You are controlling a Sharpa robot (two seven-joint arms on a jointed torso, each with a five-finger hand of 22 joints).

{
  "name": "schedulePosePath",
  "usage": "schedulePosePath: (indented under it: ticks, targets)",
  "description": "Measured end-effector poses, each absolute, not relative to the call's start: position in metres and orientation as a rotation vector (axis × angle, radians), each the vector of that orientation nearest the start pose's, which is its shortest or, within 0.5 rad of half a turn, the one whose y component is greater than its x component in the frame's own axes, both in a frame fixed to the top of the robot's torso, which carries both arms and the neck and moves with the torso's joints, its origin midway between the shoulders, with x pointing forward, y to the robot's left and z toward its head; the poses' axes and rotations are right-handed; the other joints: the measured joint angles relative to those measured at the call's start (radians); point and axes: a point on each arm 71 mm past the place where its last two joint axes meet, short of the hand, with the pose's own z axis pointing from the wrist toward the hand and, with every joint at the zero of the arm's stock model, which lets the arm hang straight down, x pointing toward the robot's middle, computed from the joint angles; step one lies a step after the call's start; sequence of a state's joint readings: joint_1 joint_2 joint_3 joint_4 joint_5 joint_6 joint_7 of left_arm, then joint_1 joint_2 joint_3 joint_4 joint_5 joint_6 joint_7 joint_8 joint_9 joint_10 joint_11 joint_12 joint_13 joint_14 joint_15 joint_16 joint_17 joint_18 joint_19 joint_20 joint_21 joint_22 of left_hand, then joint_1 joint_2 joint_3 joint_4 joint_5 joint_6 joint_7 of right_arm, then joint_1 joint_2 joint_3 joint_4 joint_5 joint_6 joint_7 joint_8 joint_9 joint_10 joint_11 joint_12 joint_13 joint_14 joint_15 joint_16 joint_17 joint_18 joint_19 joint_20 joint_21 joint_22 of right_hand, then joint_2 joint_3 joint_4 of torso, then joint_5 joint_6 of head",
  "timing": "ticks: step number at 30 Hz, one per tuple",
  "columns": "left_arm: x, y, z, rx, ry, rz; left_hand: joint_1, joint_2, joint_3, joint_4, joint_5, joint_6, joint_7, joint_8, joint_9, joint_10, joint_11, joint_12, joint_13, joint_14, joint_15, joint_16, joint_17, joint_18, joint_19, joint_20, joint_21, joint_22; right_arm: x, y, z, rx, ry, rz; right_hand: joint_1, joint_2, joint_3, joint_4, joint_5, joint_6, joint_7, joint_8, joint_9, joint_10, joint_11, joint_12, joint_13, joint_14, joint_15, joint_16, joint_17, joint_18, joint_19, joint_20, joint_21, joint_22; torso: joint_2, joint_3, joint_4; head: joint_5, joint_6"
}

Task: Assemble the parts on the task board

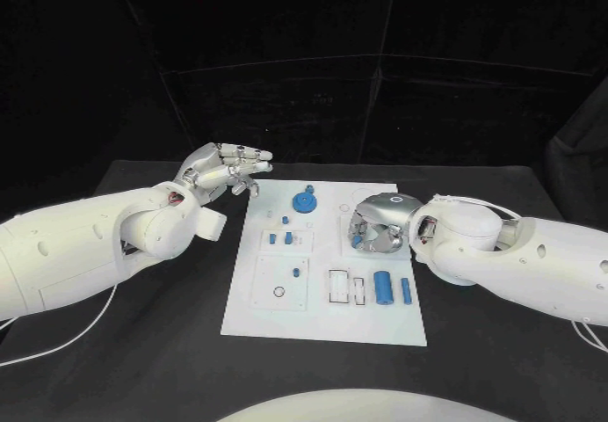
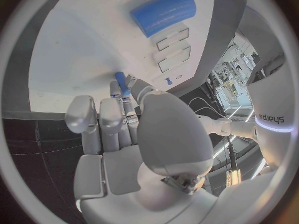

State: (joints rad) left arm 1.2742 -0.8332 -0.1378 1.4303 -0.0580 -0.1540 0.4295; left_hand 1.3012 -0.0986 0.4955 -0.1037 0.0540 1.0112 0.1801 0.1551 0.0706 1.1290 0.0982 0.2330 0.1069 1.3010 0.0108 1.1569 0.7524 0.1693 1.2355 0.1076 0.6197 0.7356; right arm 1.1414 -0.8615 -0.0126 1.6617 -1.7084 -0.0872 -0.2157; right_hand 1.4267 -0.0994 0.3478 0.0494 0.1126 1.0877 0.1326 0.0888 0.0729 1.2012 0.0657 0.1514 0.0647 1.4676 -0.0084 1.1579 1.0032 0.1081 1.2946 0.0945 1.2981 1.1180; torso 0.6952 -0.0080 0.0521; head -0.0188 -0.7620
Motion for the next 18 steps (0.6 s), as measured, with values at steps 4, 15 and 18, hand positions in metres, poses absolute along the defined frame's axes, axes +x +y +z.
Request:
schedulePosePath:
  ticks: [4, 15, 18]
  targets:
    - [0.504, 0.224, -0.179, -0.964, 1.495, -1.589, 0.0, 0.0, 0.0, 0.0, 0.0, 0.0, 0.0, 0.0, 0.0, 0.0, 0.0, 0.0, 0.0, 0.0, 0.0, 0.0, 0.0, 0.0, 0.0, 0.0, 0.0, 0.0, 0.449, -0.169, -0.202, -0.446, 1.798, 0.517, 0.004, 0.012, 0.024, -0.001, -0.029, 0.018, -0.003, 0.001, -0.001, 0.019, -0.004, -0.008, 0.0, -0.003, -0.003, 0.017, 0.017, 0.0, 0.012, -0.002, 0.015, 0.022, 0.0, -0.0001, 0.0, 0.0, -0.001]
    - [0.504, 0.225, -0.179, -0.966, 1.496, -1.586, 0.0, 0.0, 0.0, 0.0, 0.0, 0.0, 0.0, 0.0, 0.0, 0.0, 0.0, 0.0, 0.0, 0.0, 0.0, 0.0, 0.0, 0.0, 0.0, 0.0, 0.0, 0.0, 0.439, -0.171, -0.193, -0.412, 1.741, 0.546, 0.01, 0.026, 0.073, -0.01, -0.051, 0.032, -0.001, 0.001, -0.001, 0.033, -0.001, -0.028, 0.0, -0.003, -0.003, 0.024, 0.025, 0.0, 0.012, -0.002, 0.021, 0.036, -0.001, -0.0002, 0.0, -0.001, 0.0]
    - [0.504, 0.226, -0.179, -0.967, 1.496, -1.584, 0.0, 0.0, 0.0, 0.0, 0.0, 0.0, 0.0, 0.0, 0.0, 0.0, 0.0, 0.0, 0.001, 0.0, 0.0, 0.0, 0.0, 0.0, 0.0, 0.0, 0.0, 0.0, 0.435, -0.17, -0.186, -0.39, 1.721, 0.579, 0.012, 0.028, 0.076, -0.012, -0.052, 0.033, 0.0, 0.0, -0.001, 0.033, -0.001, -0.033, 0.0, -0.003, -0.003, 0.024, 0.025, 0.0, 0.012, -0.002, 0.021, 0.036, -0.001, -0.0002, 0.0, 0.0, 0.001]
